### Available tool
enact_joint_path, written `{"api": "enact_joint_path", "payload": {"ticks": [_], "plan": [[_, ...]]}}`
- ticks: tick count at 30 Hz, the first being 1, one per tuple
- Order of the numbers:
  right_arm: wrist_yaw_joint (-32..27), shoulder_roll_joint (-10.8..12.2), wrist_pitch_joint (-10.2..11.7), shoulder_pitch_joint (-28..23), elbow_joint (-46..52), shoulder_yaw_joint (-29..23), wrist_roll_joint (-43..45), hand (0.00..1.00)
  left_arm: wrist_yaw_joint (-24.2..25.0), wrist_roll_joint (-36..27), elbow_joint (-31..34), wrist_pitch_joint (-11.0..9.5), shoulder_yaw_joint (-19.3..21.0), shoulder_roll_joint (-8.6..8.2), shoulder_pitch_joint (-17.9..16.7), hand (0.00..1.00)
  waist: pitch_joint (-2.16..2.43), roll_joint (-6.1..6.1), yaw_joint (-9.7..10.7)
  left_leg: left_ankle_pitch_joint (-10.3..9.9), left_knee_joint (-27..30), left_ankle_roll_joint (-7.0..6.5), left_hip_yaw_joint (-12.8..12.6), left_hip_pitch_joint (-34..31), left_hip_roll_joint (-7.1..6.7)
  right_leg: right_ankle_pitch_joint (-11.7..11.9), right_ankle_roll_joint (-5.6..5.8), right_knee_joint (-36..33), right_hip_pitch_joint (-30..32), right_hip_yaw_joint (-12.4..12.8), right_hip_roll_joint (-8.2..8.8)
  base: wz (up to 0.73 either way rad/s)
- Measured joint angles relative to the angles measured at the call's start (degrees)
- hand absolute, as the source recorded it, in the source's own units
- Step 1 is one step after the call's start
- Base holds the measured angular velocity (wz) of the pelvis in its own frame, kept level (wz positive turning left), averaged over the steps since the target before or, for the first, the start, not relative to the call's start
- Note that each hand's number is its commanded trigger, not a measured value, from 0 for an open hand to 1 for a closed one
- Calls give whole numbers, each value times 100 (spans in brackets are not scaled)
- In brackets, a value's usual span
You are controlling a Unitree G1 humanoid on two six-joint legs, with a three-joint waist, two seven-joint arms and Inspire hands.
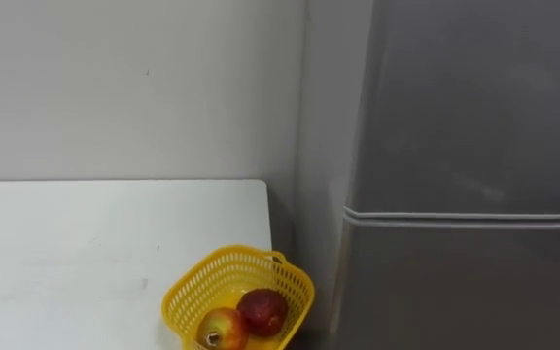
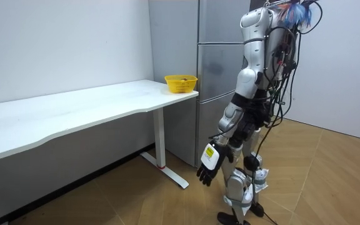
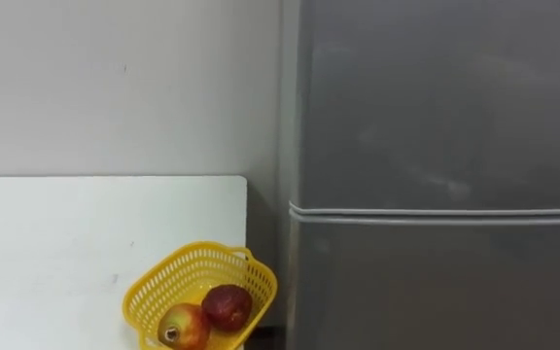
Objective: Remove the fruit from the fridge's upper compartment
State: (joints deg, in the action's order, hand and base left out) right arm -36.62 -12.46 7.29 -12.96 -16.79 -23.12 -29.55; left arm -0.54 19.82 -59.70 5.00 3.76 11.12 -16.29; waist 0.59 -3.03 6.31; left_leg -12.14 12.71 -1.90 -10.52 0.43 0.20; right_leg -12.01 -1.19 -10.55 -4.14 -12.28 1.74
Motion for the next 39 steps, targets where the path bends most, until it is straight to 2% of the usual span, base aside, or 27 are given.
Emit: {"api": "enact_joint_path", "payload": {"ticks": [2, 5, 9, 12, 13, 14, 15, 17, 21, 23, 27, 29, 34, 39], "plan": [[-12, 122, -56, -162, -773, 170, -182, 0, -49, -7, 46, -17, -1, -80, -27, 0, 6, 71, -44, -3, -11, -6, -24, 41, -3, -7, 10, -11, 28, 47, 4, -9], [21, 191, -127, -157, -1963, 394, -238, 0, -133, -3, 2, -25, 57, -126, -35, 0, 4, 117, -47, -3, -61, -6, -17, 83, -7, -26, 14, -14, 12, 74, 6, -5], [325, 185, -199, -43, -3449, 383, -211, 0, -102, 37, 1, 11, 84, -137, -104, 0, 8, 99, -12, 0, -90, -5, -7, 96, -12, -30, 17, -11, -55, 52, 5, 4], [905, 183, -510, 36, -4586, 402, -112, 0, 33, 216, 19, 145, 234, -235, -177, 0, 6, 76, -51, 0, -76, -5, 25, 127, -32, -33, 22, 8, -85, 44, 9, 3], [1197, 183, -690, 29, -4925, 471, -18, 0, 119, 293, 29, 222, 308, -270, -193, 0, 1, 67, -68, 1, -60, -6, 46, 130, -65, -38, 29, 12, -74, 35, 15, 5], [1466, 182, -852, 24, -5200, 633, 128, 0, 158, 300, 12, 293, 306, -281, -201, 0, -4, 73, -86, 0, -44, -8, 67, 130, -81, -49, 37, 54, -82, 30, 23, 6], [1605, 184, -926, 21, -5318, 717, 220, 0, 185, 306, 10, 340, 306, -285, -197, 0, -5, 76, -96, -1, -39, -9, 87, 126, -81, -50, 38, 75, -92, 27, 23, 8], [2128, 184, -1184, 73, -5707, 1075, 863, 0, 240, 346, 12, 440, 301, -288, -165, 0, -8, 77, -192, -4, -13, -13, 144, 131, -79, -63, 55, 77, -91, -2, 40, 9], [2641, 187, -1373, 284, -5936, 1505, 2158, 0, 291, 347, 7, 541, 269, -282, -140, 0, -29, 76, -233, -7, 18, -21, 173, 148, -90, -55, 67, 68, -124, -28, 48, 4], [2796, 200, -1454, 400, -5928, 1726, 2827, 0, 348, 340, -15, 560, 164, -262, -83, 0, -43, 83, -326, -13, -2, -30, 172, 226, -88, -57, 67, 75, -193, 1, 42, -4], [2986, 248, -1514, 502, -5879, 1856, 3615, 0, 357, 342, -64, 599, 65, -264, 5, 0, -48, 106, -410, -20, -77, -35, 173, 235, -80, -57, 65, 74, -198, 22, 29, -2], [3118, 272, -1619, 508, -5757, 1967, 3986, 0, 392, 342, -105, 652, 28, -293, 32, 0, -52, 143, -476, -22, -111, -37, 172, 241, -80, -55, 62, 76, -183, 55, 22, -7], [3460, 303, -1745, 475, -5498, 2032, 4181, 0, 435, 343, -45, 755, 29, -331, 50, 0, -72, 204, -481, -25, -113, -39, 170, 263, -91, -59, 66, 73, -188, 64, 27, 0], [3736, 323, -1742, 438, -5368, 2188, 4369, 0, 518, 347, 29, 756, 29, -338, 106, 0, -84, 192, -471, -29, -146, -35, 169, 313, -99, -78, 71, 67, -242, 62, 32, 0]]}}
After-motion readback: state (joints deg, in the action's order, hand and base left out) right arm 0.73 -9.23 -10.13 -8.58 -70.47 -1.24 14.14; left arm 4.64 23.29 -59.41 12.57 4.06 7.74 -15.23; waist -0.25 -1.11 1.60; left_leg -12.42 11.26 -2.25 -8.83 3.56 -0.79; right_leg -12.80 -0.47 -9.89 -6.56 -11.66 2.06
